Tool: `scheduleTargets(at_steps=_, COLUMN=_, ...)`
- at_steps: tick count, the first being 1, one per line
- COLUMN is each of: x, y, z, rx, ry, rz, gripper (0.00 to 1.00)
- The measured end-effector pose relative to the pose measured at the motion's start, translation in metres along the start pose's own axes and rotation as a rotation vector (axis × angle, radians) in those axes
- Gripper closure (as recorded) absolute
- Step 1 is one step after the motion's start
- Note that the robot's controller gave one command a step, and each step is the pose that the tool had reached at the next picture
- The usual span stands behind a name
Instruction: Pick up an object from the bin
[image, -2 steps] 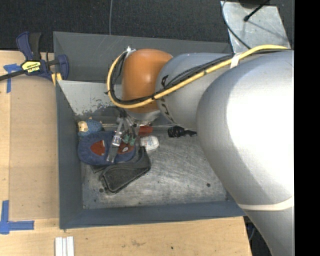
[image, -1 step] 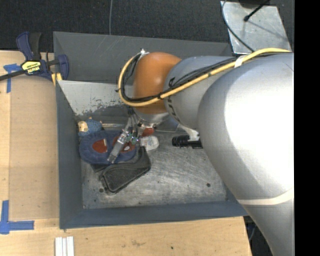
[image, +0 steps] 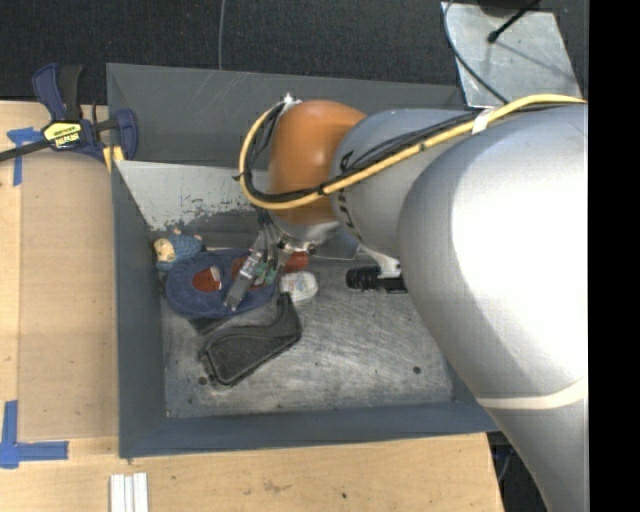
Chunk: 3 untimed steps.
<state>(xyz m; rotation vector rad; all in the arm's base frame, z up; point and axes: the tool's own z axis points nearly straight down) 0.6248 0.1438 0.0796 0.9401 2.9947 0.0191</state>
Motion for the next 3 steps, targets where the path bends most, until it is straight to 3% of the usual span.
scheduleTargets(at_steps=1, x=-0.004, y=-0.004, z=0.000, rx=-0.004, ry=0.005, rz=0.022, gripper=1.00)
scheduleTargets(at_steps=2, x=-0.012, y=-0.012, z=-0.112, rx=0.005, ry=-0.009, rz=0.047, gripper=1.00)
scheduleTargets(at_steps=3, x=-0.013, y=-0.048, z=-0.198, rx=0.008, ry=-0.008, rz=-0.223, gripper=1.00)
